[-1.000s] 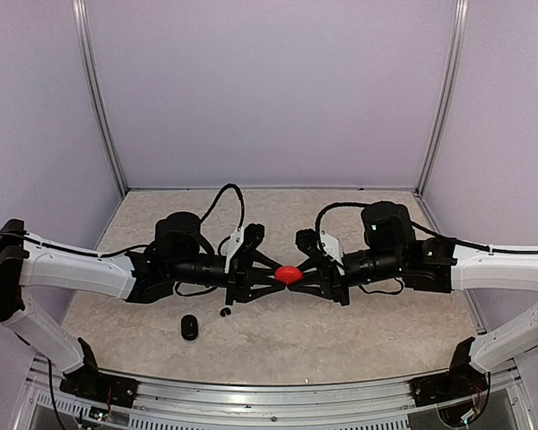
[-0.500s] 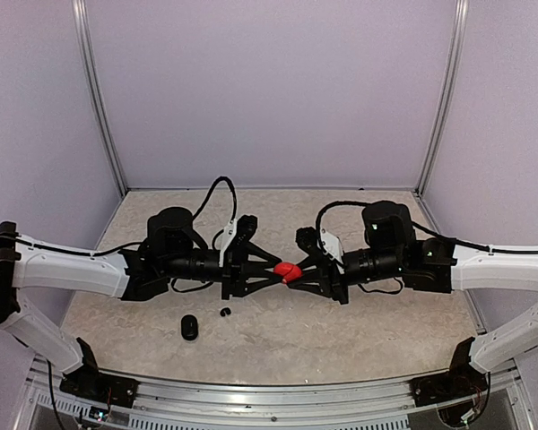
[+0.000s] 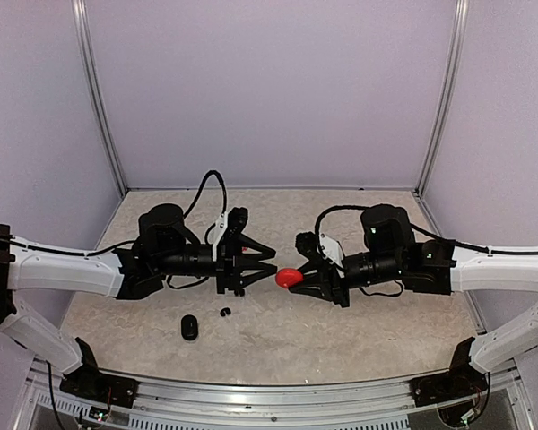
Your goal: Insert the wireless bluetooth earbuds into the charging case
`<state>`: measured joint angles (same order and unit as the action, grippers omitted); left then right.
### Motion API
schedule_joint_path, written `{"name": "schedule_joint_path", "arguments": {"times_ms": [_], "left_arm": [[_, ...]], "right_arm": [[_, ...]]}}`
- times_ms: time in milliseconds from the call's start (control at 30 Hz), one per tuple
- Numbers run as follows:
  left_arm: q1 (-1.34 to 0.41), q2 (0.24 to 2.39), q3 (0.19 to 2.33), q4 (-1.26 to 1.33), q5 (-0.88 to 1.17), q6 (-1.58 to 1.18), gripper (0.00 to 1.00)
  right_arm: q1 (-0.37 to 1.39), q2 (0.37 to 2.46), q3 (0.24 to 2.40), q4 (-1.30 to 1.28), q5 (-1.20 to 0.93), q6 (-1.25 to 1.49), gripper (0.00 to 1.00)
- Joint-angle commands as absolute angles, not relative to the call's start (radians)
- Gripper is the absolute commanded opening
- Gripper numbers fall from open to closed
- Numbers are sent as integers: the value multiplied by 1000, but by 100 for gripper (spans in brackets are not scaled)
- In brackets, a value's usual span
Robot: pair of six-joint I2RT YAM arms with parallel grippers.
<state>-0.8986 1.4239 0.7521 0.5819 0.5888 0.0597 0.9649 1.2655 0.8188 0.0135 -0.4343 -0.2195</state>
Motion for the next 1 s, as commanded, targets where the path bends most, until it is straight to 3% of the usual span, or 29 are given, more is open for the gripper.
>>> {"name": "schedule_joint_path", "arguments": {"times_ms": [0,367,967], "left_arm": [[-908,1404,740,602,560,99,41],[-957,1463,794,537,508,162,52],[-934,1412,761,572,448,136,46]], "right_arm": [[963,1254,808,13,-448,-219,12],[961,1258,819,41,-462,-198,13],[962,1249,801,25,-482,-218,13]]}}
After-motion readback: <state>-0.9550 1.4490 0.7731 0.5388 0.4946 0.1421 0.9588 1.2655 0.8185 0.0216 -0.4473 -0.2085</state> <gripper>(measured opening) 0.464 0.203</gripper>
